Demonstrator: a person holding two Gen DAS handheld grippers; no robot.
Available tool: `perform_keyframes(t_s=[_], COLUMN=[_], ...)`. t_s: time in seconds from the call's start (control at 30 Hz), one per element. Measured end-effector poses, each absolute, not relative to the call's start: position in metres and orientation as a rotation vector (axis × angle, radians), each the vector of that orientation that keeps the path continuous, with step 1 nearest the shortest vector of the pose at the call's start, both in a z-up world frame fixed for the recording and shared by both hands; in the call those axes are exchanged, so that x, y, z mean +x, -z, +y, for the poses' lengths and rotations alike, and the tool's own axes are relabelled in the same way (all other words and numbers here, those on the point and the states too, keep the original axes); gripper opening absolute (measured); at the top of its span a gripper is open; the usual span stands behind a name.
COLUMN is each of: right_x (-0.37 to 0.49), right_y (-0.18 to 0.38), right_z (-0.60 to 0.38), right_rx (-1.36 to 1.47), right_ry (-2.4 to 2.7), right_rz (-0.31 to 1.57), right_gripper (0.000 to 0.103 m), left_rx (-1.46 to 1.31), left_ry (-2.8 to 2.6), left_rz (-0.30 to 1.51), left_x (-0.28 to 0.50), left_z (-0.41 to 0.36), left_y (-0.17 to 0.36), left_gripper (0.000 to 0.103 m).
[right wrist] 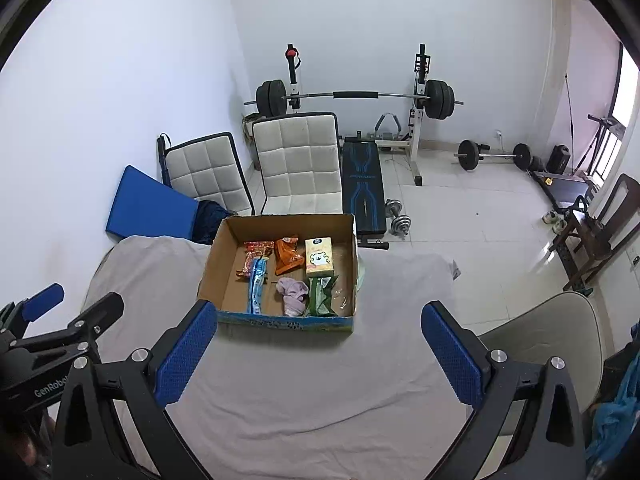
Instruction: Organize soft objects
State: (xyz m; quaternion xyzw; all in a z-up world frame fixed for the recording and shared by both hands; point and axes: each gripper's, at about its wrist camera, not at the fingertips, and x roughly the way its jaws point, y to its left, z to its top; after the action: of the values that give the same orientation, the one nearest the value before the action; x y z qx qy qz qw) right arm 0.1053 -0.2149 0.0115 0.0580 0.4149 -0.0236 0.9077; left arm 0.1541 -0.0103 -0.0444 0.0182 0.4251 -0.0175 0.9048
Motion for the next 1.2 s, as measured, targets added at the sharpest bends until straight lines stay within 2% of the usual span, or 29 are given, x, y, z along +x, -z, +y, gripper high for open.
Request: perform_keyframes(t_s=[1.2], right_x=[0.112], right_y=[0.002], right_z=[-0.218], right_rx=[0.098], right_ry=[0.068], right_rz=[0.86], right_gripper=[0.103], left_rx=[0.048], left_ry=[0.03], left_rz=[0.851], left_x=[0.158], left_z=[-0.009], left_y=[0.038], left_gripper=[0.103])
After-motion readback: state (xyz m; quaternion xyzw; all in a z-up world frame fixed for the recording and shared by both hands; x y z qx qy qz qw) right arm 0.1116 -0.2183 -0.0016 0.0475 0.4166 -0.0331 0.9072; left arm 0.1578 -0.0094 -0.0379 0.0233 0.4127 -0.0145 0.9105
